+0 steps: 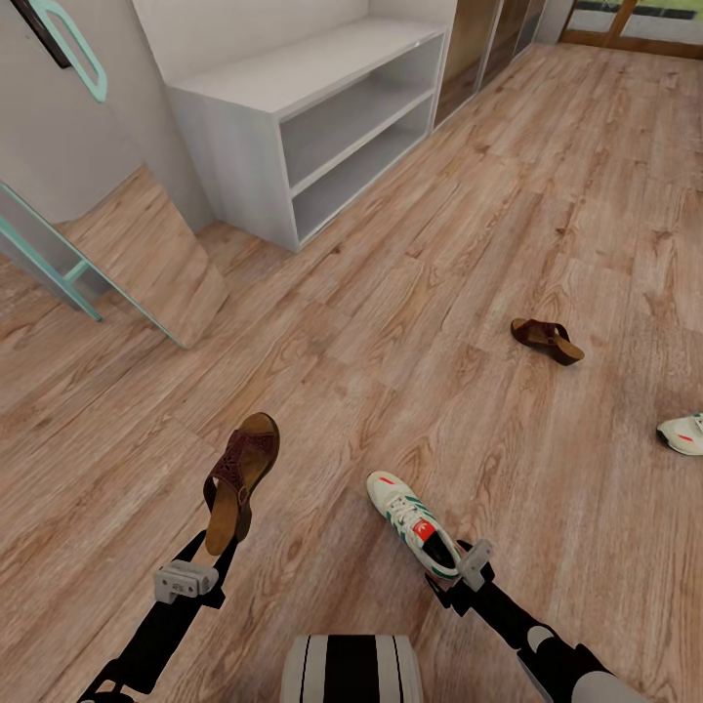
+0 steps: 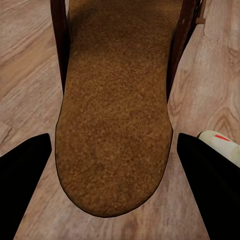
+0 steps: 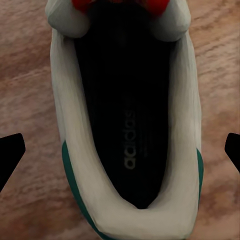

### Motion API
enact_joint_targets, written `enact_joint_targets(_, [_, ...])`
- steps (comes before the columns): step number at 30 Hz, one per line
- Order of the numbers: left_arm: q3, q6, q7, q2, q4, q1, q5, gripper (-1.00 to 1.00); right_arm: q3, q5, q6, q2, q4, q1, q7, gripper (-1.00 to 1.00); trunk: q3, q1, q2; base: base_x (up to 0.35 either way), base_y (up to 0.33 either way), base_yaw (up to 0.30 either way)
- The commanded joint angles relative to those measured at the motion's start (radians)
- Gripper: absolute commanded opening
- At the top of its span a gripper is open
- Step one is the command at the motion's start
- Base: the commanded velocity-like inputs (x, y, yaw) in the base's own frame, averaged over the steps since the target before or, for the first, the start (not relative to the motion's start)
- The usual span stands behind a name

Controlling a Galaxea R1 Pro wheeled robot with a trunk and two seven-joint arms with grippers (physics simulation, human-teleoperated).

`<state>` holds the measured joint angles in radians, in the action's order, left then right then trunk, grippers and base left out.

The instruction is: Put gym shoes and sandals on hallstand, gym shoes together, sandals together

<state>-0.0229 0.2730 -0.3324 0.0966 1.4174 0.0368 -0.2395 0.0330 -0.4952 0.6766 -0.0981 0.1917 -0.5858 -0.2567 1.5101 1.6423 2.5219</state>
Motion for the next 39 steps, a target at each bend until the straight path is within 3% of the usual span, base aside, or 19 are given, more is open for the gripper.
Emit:
enact_joint_targets(1, [0.000, 0.000, -0.001, 0.000, 0.000, 0.000, 0.000, -1.00, 0.000, 0.000, 0.000, 0.000, 0.000, 0.000, 0.000, 1.00, 0.000, 0.000, 0.000, 0.000, 0.000, 0.000])
enact_joint_targets(11, [0.000, 0.000, 0.000, 0.000, 0.000, 0.000, 0.000, -1.00, 0.000, 0.000, 0.000, 0.000, 0.000, 0.000, 0.017, 1.00, 0.000, 0.000, 0.000, 0.000, 0.000, 0.000])
enact_joint_targets(12, [0.000, 0.000, 0.000, 0.000, 0.000, 0.000, 0.000, -1.00, -0.001, 0.000, 0.000, 0.000, 0.000, 0.000, 0.021, -1.00, 0.000, 0.000, 0.000, 0.000, 0.000, 0.000])
enact_joint_targets(39, [0.000, 0.000, -0.001, 0.000, 0.000, 0.000, -0.001, -1.00, -0.001, 0.000, -0.002, 0.000, 0.000, -0.002, 0.039, -1.00, 0.000, 0.000, 0.000, 0.000, 0.000, 0.000])
